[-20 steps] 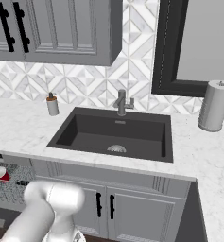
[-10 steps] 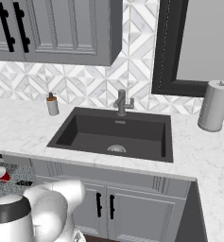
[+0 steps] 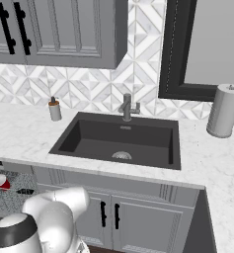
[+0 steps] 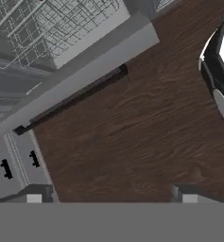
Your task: Pick up the cup and bowl from the counter, place them in the dishwasher, and close the dishwasher door.
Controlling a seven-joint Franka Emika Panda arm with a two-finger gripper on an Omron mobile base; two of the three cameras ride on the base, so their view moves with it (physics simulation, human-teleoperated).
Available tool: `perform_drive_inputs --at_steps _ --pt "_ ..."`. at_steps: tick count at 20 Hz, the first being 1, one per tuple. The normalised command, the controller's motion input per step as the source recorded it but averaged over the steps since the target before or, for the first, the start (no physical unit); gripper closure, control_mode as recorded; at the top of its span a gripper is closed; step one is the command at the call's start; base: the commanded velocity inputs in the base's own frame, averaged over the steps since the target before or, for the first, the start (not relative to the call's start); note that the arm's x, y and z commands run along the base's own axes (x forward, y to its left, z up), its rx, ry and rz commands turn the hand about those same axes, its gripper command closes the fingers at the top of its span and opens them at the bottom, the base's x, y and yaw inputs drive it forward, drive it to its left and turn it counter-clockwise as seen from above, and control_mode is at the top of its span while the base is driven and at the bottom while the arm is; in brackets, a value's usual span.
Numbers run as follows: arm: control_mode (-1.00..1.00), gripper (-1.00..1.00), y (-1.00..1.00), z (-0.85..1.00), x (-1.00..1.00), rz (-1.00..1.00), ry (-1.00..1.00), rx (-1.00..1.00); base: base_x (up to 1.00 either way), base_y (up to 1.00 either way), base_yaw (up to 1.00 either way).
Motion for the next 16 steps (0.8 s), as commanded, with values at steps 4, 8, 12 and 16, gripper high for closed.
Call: perform_drive_inputs --at_steps 4,8,12,16 --pt "-1.0 -1.0 0.09 0.01 -1.0 0.26 -0.19 -0.16 0.0 0.0 0.0" --pt "-1.0 -1.0 0.22 -0.12 -1.0 0.24 -0.17 -0.22 0.0 0.0 0.0" --pt "-1.0 -1.0 0.08 -0.37 -0.82 0.19 -0.15 -0.2 0.0 0.0 0.0" --pt "-1.0 -1.0 0.0 -0.57 -0.41 0.09 -0.19 -0.19 0.0 0.0 0.0"
